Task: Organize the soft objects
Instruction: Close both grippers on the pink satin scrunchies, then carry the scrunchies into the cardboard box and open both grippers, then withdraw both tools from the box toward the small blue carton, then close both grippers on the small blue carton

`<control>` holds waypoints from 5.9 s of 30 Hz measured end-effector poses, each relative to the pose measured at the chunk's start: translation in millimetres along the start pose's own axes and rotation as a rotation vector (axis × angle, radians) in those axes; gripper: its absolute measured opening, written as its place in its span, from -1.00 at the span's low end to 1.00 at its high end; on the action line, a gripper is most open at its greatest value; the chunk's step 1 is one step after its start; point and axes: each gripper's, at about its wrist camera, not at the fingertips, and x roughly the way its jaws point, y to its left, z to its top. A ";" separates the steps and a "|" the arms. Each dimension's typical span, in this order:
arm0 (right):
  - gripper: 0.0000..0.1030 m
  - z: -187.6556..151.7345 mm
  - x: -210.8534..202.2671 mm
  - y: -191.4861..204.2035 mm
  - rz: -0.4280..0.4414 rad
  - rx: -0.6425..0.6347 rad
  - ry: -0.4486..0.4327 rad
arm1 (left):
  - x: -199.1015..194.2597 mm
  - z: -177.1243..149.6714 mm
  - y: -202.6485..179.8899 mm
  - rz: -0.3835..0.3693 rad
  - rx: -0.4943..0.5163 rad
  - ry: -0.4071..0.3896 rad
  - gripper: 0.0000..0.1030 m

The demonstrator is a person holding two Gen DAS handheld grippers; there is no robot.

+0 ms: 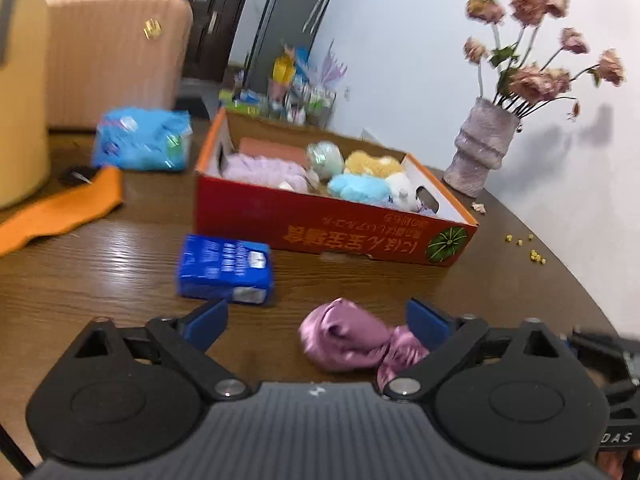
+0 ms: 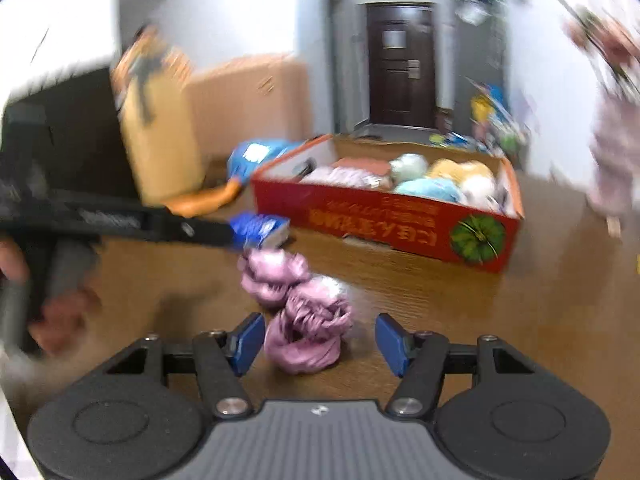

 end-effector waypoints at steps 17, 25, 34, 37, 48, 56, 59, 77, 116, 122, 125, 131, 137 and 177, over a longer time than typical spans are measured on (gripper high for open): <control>-0.34 -36.6 50.7 -10.2 0.034 0.316 -0.032 | 1.9 -46.5 16.1 -0.100 -0.229 0.099 -0.62; -0.67 -25.5 56.5 5.4 -0.004 0.176 0.039 | 19.9 -28.1 13.7 -0.078 -0.080 0.131 0.23; -0.76 -26.3 45.7 1.0 0.062 0.216 0.052 | 17.1 -33.2 24.8 -0.179 -0.201 0.202 -0.40; -0.77 -33.2 23.1 10.3 0.072 0.202 0.034 | -2.8 -42.8 20.6 -0.194 -0.212 0.193 -0.42; -0.77 24.0 -32.1 6.2 0.120 0.169 -0.028 | -41.9 14.7 -16.9 -0.256 -0.112 0.164 -0.42; -0.77 165.0 3.7 -15.5 0.093 0.097 -0.052 | -5.4 142.6 -25.4 -0.245 -0.088 0.068 -0.42; -0.77 194.9 46.3 -24.6 0.049 0.067 0.008 | 34.2 166.7 -15.6 -0.212 -0.102 0.094 -0.42; -0.72 151.1 229.5 -43.4 -0.037 0.019 0.335 | 166.9 129.1 31.6 -0.058 0.008 0.306 -0.10; 0.69 -1.7 -176.7 65.3 -0.146 -0.076 -0.307 | -242.9 -67.8 3.6 0.252 0.237 -0.279 1.00; 0.70 -66.0 -189.1 81.8 -0.160 -0.044 -0.288 | -270.2 -124.9 24.6 0.244 0.076 -0.223 1.00; 0.70 -64.4 -181.8 83.0 -0.204 -0.068 -0.280 | -261.9 -117.2 30.8 0.259 0.084 -0.222 1.00; 0.67 -34.1 -115.4 71.0 -0.120 0.003 -0.211 | -190.0 -76.2 46.2 0.186 0.115 -0.167 1.00; 0.26 8.8 1.4 55.7 -0.008 0.081 -0.102 | -90.5 -17.5 71.4 0.164 0.092 -0.080 0.98; -0.67 -70.4 -29.1 42.4 0.053 0.289 0.067 | -80.7 -110.7 -19.6 -0.128 -0.152 0.170 -0.58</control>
